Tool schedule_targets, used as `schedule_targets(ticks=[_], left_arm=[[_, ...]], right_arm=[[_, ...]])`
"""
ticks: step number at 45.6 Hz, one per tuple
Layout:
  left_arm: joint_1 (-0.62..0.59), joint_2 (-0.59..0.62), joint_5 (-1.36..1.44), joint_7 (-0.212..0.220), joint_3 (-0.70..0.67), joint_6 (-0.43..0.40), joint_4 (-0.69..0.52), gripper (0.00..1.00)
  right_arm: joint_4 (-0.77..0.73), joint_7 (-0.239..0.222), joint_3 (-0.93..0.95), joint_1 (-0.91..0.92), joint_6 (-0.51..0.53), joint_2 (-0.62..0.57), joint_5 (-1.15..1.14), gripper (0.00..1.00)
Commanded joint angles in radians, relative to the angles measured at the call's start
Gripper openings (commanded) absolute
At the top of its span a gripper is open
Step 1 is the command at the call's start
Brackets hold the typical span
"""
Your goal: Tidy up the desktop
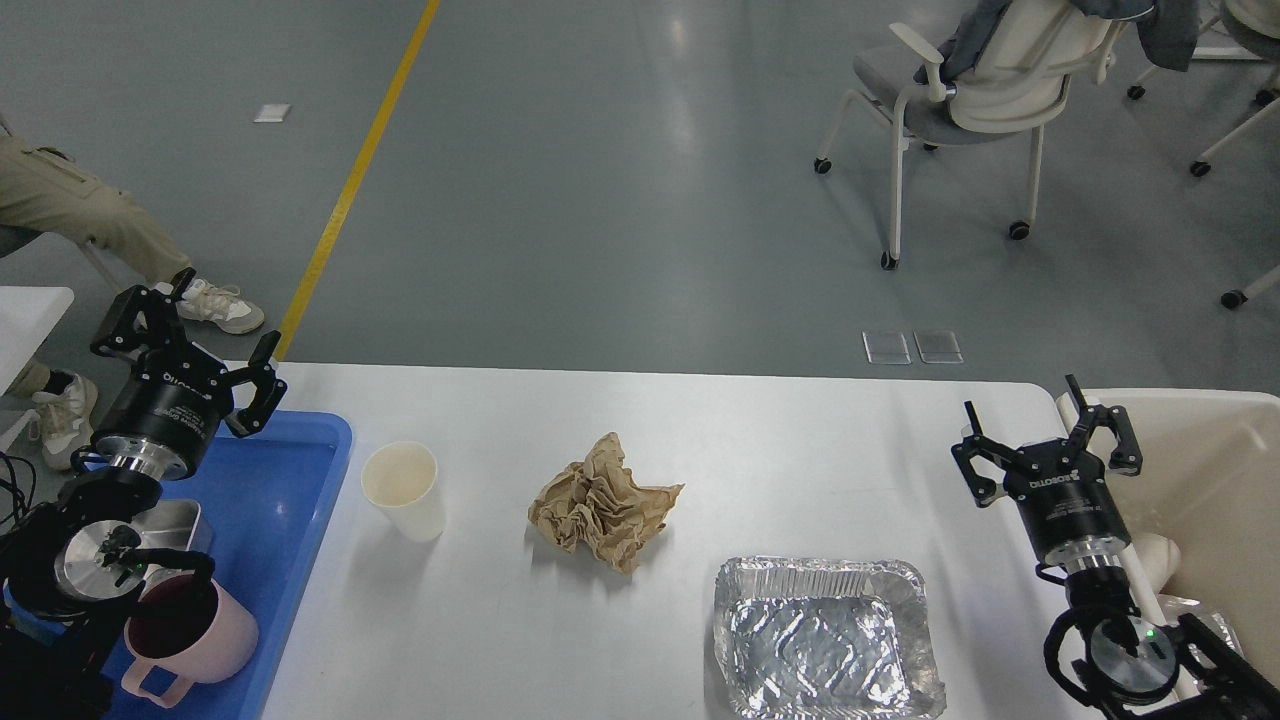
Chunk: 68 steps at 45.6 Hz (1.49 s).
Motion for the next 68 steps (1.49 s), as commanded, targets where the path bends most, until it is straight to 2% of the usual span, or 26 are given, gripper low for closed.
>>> schedule_targets(ticks=[1,14,22,25,32,38,42,53,61,68], left_arm=[[0.007,-0.045,-0.009,-0.008,-0.020,0.005,-0.035,0.97],[0.020,-0.100,-0.008,-0.011,-0.035,0.008,-0.043,0.97],[0.020,-0.098,-0.008,-0.011,-0.038,0.007,-0.038,0.97],[0.020,-0.098,-0.008,-0.011,-0.038,0.007,-0.038,0.97],[0.024,-0.100,-0.008,-0.011,-0.037,0.005,-0.038,0.97],[0.024,-0.103,-0.008,-0.011,-0.035,0.004,-0.032,0.97],[0.023,-0.109,-0.008,-0.011,-0.031,0.005,-0.032,0.97],[0.023,-0.120,-0.008,-0.008,-0.018,0.007,-0.032,0.97],[0.021,-0.118,-0.006,-0.005,-0.017,0.007,-0.031,0.97],[0.017,-0.118,-0.003,0.002,-0.014,0.004,-0.029,0.97]], right_arm=[[0.000,0.006,0.053,-0.001,0.001,-0.039,0.000,1.00],[0.019,0.012,0.122,-0.009,-0.019,-0.087,0.000,1.00],[0.017,0.003,0.140,-0.012,-0.121,-0.105,0.072,1.00],[0.040,0.009,0.134,-0.020,-0.095,-0.149,0.075,1.00],[0.247,0.012,0.125,-0.121,-0.025,-0.316,0.023,1.00],[0.480,0.015,0.139,-0.242,-0.006,-0.517,-0.089,1.00],[0.571,0.015,0.137,-0.316,-0.002,-0.677,-0.175,1.00],[0.608,0.015,0.121,-0.403,0.003,-0.987,-0.423,1.00],[0.608,0.013,0.035,-0.425,-0.014,-1.091,-0.635,1.00],[0.598,0.007,-0.025,-0.426,-0.080,-1.122,-0.664,1.00]])
